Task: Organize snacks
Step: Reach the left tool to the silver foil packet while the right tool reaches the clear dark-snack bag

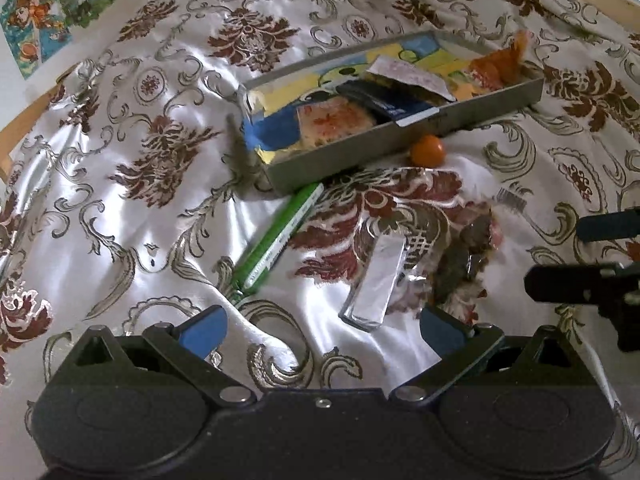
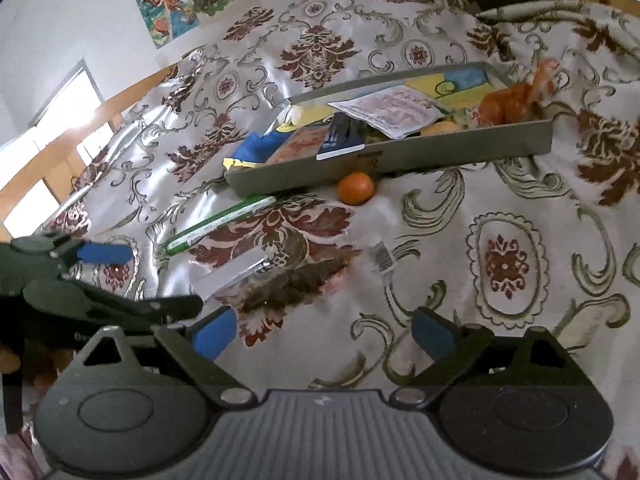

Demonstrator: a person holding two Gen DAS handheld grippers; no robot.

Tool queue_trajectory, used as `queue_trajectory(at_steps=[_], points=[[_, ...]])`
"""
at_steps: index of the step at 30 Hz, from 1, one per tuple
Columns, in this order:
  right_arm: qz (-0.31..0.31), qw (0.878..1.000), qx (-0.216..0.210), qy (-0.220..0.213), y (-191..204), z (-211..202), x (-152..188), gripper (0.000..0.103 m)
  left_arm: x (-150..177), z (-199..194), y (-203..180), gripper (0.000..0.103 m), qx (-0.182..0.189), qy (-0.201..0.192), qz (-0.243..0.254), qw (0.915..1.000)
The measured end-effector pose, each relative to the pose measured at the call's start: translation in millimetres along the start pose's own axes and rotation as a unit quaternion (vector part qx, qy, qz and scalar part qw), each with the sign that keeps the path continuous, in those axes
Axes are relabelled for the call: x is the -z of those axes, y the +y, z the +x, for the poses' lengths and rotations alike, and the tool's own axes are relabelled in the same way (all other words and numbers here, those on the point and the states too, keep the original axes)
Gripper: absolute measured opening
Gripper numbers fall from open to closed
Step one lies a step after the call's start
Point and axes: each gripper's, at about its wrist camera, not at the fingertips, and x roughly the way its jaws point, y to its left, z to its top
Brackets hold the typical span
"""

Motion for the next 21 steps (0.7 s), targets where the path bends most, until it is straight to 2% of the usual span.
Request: queue_trajectory(at_steps=[4, 7, 12, 19, 21], points=[[0.024, 1.000, -0.003, 0.010, -5, 9, -2, 0.096, 0, 6, -2, 0.102, -0.007, 0.006, 0.007, 0.9999], [0.033, 0.999, -0.004, 0.014, -6, 14, -2, 0.095, 0, 7, -2, 0.098, 0.006, 0.011, 0.001, 0.9999], [0.039, 0.999, -0.008, 0.009, -2, 20, -4, 0.081, 0, 7, -4, 0.093, 0.019, 0.013, 0.003, 0.9997], [0.058, 0.998, -0.025, 0.024, 3, 38, -7, 0.072, 2, 10, -5, 0.076, 0.033, 0.009, 0.022, 0.9992], [0.064, 0.997, -0.031, 0.023, 5, 43, -9, 0.070, 2, 12, -7, 0.074, 0.036, 0.004, 0.028, 0.9990]])
